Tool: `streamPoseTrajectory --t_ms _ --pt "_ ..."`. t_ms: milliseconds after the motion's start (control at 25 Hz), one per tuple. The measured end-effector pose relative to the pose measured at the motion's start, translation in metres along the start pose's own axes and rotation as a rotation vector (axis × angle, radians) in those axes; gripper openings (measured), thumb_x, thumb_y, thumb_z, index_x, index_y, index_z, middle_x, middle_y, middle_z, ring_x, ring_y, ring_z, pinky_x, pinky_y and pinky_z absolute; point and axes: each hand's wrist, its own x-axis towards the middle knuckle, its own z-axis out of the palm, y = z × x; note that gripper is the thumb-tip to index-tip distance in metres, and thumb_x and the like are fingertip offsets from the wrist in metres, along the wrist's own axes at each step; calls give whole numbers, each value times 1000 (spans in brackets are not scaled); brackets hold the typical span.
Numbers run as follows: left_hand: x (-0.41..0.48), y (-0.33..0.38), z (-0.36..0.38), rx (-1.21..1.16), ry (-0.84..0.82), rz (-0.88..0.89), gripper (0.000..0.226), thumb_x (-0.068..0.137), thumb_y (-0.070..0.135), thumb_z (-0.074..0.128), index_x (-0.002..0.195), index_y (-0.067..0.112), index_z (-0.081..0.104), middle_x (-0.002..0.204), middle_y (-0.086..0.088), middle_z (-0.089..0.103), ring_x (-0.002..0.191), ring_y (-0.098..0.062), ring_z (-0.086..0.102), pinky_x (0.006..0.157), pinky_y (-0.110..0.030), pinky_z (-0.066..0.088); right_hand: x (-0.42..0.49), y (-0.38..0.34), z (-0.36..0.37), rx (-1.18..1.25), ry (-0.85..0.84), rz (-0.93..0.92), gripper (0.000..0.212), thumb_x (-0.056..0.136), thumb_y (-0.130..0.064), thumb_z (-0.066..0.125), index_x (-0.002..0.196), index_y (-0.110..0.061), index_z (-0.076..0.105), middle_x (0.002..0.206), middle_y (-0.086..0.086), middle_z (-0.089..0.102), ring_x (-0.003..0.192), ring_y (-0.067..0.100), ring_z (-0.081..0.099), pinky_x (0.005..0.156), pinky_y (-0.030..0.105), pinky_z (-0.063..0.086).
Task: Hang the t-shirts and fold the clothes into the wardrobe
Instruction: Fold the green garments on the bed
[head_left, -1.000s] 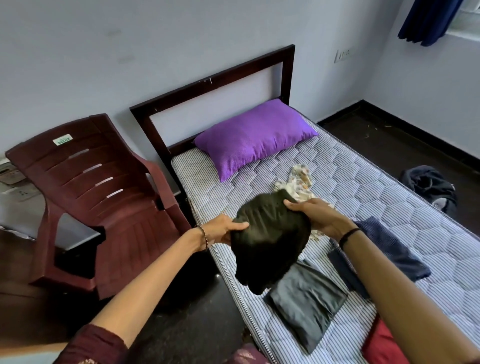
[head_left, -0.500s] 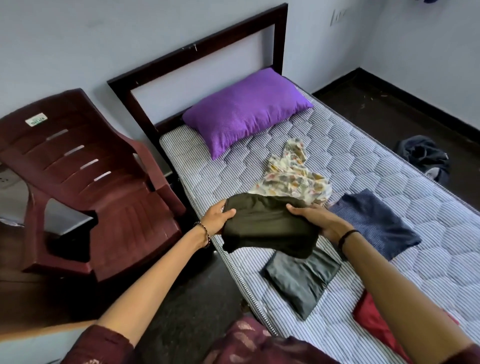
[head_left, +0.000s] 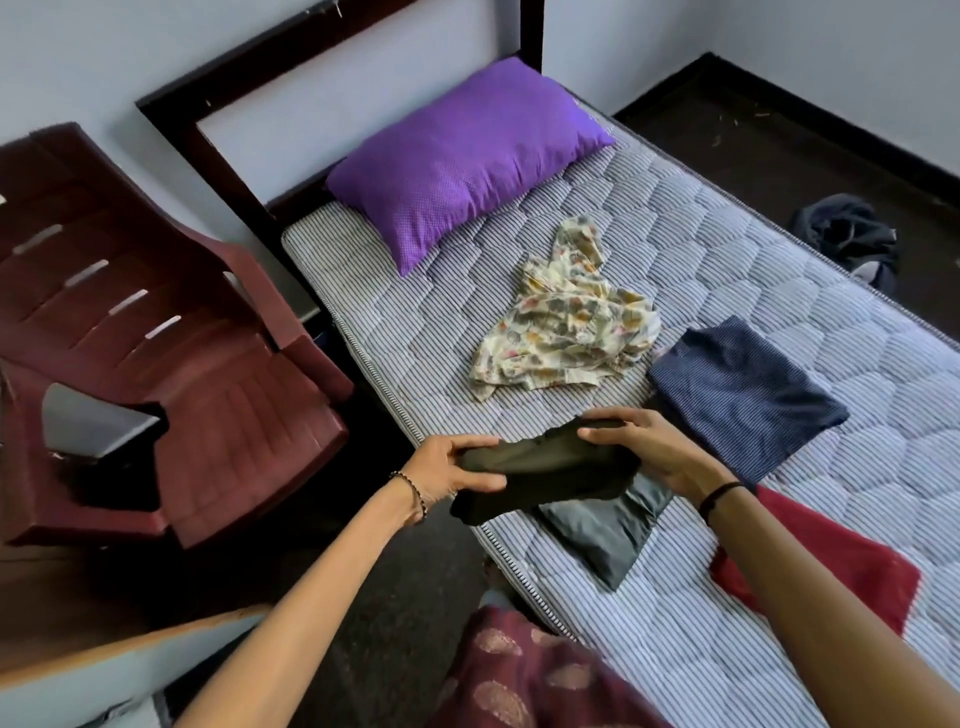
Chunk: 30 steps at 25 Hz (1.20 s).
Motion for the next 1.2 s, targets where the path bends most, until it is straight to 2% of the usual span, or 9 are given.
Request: streamPoseTrajectory --t_ms 120,280,480,600,760,880,1000,1080,1200 --pt "8 -26 7 449 23 -12 74 61 9 92 128 22 64 120 1 61 115 -15 55 97 -25 44 -10 23 -5 -48 -58 3 64 71 -5 90 129 -18 67 120 10 67 107 25 68 86 29 59" --pt "17 -50 26 697 162 83 67 69 14 86 131 22 62 101 0 50 99 -16 50 82 -21 36 -13 63 -7 -382 -54 14 87 64 7 88 139 -26 58 129 3 50 108 21 60 80 28 58" --pt "34 -72 49 1047 75 202 45 88 14 68 132 19 61 98 2 36 103 -22 51 91 -28 43 -8 121 -6 -878 85 -52 69 80 -2 75 141 -28 56 129 7 48 120 25 48 88 18 39" --pt "35 -78 59 1100 126 327 27 88 16 63 115 19 67 108 2 39 97 -18 52 83 -37 53 -1 139 -11 -777 245 -132 39 87 -7 71 123 -23 70 115 3 45 113 26 50 79 13 37" --pt "49 -76 56 1104 288 539 25 83 14 67 107 17 67 135 5 52 119 -16 52 99 -40 48 17 130 -25 -830 355 -251 42 85 -6 71 123 -24 71 140 10 42 133 32 36 108 42 37" --pt "57 -65 52 958 445 729 40 73 -1 72 111 11 68 122 -6 68 118 -20 58 109 -43 40 29 106 -29 -846 486 -388 50 85 -11 67 130 -32 64 134 2 46 124 27 44 87 41 49" --pt "56 -66 53 902 570 1067 34 77 -1 70 110 7 71 109 -5 73 105 -14 63 102 -35 46 41 100 -35 -813 632 -542 61 81 -9 67 135 -36 60 133 -5 49 118 18 52 79 36 51" --pt "61 -84 68 930 536 1232 27 86 3 66 110 10 74 108 1 74 101 -10 68 97 -33 50 54 116 -46 -761 649 -618 70 75 3 64 135 -33 63 139 -4 50 119 11 51 86 31 49" --pt "88 -137 104 1008 333 1267 26 92 6 56 106 16 76 98 5 74 90 -9 70 92 -32 53 78 171 -65 -631 584 -571 74 69 20 59 124 -28 72 139 2 53 125 8 50 97 29 48"
